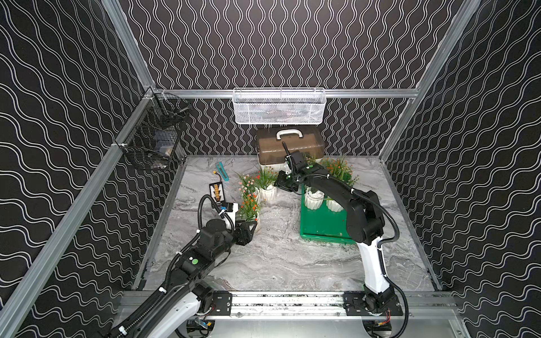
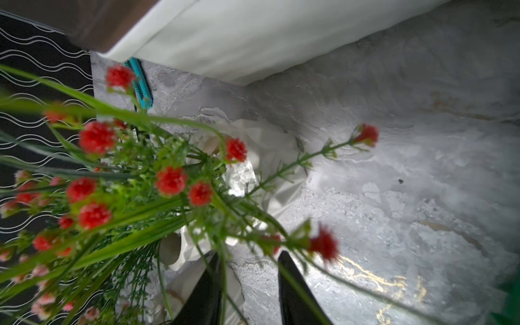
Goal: Put the potted gypsophila into the storage box
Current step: Pick up the baby's breath potted plant from the center of the board.
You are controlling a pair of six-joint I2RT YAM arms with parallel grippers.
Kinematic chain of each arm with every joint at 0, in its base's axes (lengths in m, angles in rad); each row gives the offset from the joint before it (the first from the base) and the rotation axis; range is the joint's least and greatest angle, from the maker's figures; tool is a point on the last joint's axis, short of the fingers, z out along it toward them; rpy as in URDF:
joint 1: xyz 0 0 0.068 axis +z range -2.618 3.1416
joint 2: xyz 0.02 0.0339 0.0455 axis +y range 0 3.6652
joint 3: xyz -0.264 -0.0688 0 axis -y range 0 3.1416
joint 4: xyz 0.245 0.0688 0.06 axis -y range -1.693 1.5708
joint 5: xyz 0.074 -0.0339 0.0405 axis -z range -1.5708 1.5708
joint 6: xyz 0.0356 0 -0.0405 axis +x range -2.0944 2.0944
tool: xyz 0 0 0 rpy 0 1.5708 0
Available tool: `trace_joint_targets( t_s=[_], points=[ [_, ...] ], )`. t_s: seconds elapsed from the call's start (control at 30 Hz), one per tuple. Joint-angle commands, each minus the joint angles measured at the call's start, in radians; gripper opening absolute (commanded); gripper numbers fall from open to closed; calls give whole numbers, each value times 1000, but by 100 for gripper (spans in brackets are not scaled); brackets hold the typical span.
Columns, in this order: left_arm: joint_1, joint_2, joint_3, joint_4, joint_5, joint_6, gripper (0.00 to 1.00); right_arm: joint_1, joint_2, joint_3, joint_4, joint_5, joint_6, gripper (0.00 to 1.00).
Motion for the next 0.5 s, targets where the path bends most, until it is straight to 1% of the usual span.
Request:
trace_joint_targets(
  t_s=[0.0, 0.47],
  points=[
    [1, 2, -5, 30, 8, -3, 63, 7, 34, 52, -76, 71, -33, 36],
    [1, 3, -11, 39, 24, 24, 63, 23, 166, 226, -145, 99, -73, 36]
  ],
)
